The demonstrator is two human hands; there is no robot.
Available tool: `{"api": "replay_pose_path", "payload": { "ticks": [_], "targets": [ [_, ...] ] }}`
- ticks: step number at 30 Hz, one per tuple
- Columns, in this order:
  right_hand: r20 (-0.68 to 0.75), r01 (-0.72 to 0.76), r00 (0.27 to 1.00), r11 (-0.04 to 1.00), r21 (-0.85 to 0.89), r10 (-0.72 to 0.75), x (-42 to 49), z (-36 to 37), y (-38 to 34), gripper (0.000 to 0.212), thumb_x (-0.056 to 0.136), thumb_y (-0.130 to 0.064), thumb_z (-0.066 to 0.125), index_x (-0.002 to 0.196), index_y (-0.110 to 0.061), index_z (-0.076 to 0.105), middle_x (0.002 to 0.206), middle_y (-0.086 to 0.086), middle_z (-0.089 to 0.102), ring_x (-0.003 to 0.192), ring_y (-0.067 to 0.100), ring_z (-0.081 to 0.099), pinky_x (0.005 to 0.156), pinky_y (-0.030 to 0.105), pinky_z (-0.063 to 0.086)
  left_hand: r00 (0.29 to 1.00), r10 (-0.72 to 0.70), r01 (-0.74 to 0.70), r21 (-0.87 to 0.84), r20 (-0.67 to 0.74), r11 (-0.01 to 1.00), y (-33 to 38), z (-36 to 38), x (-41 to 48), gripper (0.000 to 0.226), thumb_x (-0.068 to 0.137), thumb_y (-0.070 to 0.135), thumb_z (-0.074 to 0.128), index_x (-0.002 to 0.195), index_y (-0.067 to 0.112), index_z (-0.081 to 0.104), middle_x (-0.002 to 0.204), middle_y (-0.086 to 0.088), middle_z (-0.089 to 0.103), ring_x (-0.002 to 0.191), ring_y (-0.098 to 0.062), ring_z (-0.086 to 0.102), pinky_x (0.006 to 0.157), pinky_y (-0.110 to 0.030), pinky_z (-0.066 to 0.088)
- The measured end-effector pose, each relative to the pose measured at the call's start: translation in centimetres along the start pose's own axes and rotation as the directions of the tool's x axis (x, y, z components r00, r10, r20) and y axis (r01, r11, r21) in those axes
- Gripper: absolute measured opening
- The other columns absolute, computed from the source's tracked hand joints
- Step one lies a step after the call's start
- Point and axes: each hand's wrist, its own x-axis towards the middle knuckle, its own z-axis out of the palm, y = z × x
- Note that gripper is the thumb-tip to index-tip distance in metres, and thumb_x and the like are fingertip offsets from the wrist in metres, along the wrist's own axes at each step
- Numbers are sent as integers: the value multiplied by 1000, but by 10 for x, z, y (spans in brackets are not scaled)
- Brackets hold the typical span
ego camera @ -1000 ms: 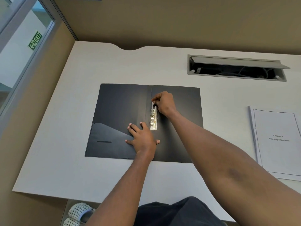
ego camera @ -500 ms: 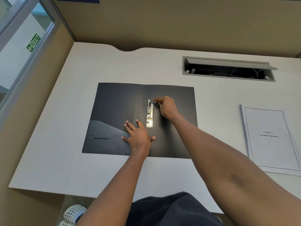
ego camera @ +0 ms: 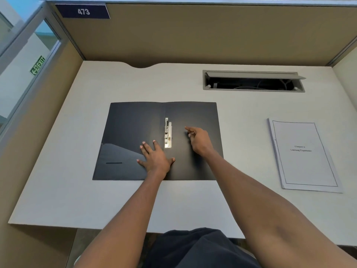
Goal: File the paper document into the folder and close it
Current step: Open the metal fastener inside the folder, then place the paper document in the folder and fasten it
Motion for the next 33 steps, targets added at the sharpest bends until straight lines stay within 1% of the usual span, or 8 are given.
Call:
{"api": "replay_pose_path", "payload": {
  "ticks": [5,9,14,18,22,27,30,33],
  "targets": [
    [-29,-27,999,999,41,28,-17,-22,21,38,101,-7,53,137,-12,64,136,8,67,127,22,62,112,27,43,996,21,-18,33,-83,999,5,7,-9,103,89,50,72,164,14,12,172,-19,-1,160,-37,-2,123,-64,13],
    [-69,-54,996,996,65,59,-28,-53,44,40,100,-10,56,139,-16,62,134,6,67,123,20,63,106,24,43,961,93,-87,36,-260,996,26,18,-22,87,92,36,70,161,11,23,171,-21,11,160,-35,8,126,-60,14],
    [-135,-55,989,995,89,66,-41,-104,80,41,100,-15,57,141,-18,59,133,4,65,113,22,64,103,37,50,911,192,-224,-49,-365,973,82,35,-44,78,93,25,66,159,9,27,167,-20,23,156,-37,23,126,-52,23],
    [-197,-64,977,993,97,82,-54,-151,115,40,100,-17,58,140,-18,58,130,3,64,111,21,63,100,37,51,906,264,-320,-125,-331,939,141,57,-66,72,97,23,61,159,7,28,162,-16,34,149,-33,35,120,-44,35],
    [-261,-99,957,988,117,127,-65,-203,151,41,99,-16,60,140,-16,57,129,4,64,112,21,62,100,36,50,919,314,-371,-255,-236,893,196,85,-92,67,100,24,56,158,5,28,154,-13,41,141,-31,41,114,-45,43],
    [-342,-168,920,981,101,193,-80,-268,207,41,99,-18,61,140,-13,56,128,6,64,113,22,62,100,39,51,924,364,-382,-242,-117,892,264,122,-124,61,102,27,50,157,6,31,158,-11,35,145,-28,36,114,-43,41],
    [-385,-207,894,973,100,230,-88,-296,237,41,99,-19,61,139,-12,57,130,6,63,116,21,62,100,37,51,923,379,-384,-232,-65,894,296,140,-138,58,103,27,49,154,5,35,153,-10,39,142,-28,39,113,-43,42],
    [-411,-254,875,966,57,254,-95,-317,261,40,99,-22,61,138,-12,56,133,7,59,127,25,54,104,41,47,934,356,-354,-239,-39,904,320,155,-148,49,102,25,49,146,4,44,145,-11,44,136,-28,43,106,-41,45]
  ]
}}
